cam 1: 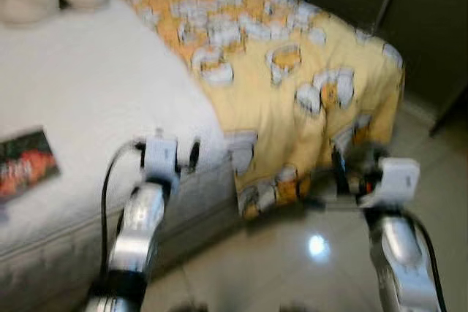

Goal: Clean up the room

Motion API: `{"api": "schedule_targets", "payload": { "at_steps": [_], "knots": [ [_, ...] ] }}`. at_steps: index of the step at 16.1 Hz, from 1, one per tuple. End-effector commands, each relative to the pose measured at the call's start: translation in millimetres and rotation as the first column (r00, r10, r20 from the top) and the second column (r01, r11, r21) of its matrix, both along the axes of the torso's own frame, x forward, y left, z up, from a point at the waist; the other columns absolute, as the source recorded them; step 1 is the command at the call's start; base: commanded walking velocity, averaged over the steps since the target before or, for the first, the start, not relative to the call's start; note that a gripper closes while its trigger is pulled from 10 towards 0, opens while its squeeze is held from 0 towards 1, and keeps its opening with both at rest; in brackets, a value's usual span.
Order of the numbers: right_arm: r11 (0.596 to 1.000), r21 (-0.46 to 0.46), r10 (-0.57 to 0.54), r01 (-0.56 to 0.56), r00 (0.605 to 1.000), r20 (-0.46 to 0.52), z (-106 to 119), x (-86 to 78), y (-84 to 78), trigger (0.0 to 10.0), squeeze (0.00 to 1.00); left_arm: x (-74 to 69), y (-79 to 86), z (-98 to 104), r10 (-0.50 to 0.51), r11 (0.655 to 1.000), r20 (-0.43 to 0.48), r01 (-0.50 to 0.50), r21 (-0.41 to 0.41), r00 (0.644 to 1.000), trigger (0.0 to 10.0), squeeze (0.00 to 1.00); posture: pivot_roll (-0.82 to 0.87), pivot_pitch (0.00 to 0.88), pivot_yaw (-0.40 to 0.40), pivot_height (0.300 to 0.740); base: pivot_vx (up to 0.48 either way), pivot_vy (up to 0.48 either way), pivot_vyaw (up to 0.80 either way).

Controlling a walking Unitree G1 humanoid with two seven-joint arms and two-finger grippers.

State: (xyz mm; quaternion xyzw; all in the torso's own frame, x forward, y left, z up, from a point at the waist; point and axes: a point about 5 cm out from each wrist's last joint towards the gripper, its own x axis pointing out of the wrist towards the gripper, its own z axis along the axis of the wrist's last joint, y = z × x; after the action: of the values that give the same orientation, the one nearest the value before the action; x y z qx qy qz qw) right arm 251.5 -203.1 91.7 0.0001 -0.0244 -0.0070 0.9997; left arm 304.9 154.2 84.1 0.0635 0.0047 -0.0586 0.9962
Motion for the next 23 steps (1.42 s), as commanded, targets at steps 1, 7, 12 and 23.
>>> {"api": "schedule_targets", "payload": {
  "at_steps": [1, 7, 12, 23],
  "knots": [
    [1.0, 0.01, 0.002, -0.002, 1.0, 0.006, 1, 1.0, 0.1, 10.0, 0.0, 1.1, -1.3, 3, -0.013, 1.0, 0.013, 0.013, 0.011, 1.0, 10.0, 0.0, -0.14, 0.0, 0.036, 0.74, 0.0, 0.0, 0.0],
    [1.0, 0.003, 0.0, 0.0, 1.0, 0.012, 1, 2.5, 1.9, 10.0, 0.0, 2.1, 0.0, 0, -0.013, 1.0, -0.011, 0.013, 0.001, 1.0, 10.0, 0.0, -0.14, 0.0, 0.043, 0.74, 0.0, 0.0, 0.34],
    [1.0, -0.013, 0.025, -0.025, 1.0, 0.004, 1, 4.0, 0.2, 10.0, 0.0, -2.5, -4.7, 0, 0.015, 1.0, -0.002, -0.015, -0.005, 1.0, 10.0, 0.0, -0.14, 0.0, 0.032, 0.74, 0.0, -0.48, 0.45],
    [0.986, -0.035, 0.162, -0.163, 0.986, -0.038, -7, 2.7, 15.2, 10.0, 0.04, -6.4, -12.7, 1, -0.024, 0.999, 0.009, 0.024, 0.028, 1.0, 10.0, 0.0, -0.11, 0.0, 0.015, 0.74, 0.0, -0.175, 0.43]
  ]
}}
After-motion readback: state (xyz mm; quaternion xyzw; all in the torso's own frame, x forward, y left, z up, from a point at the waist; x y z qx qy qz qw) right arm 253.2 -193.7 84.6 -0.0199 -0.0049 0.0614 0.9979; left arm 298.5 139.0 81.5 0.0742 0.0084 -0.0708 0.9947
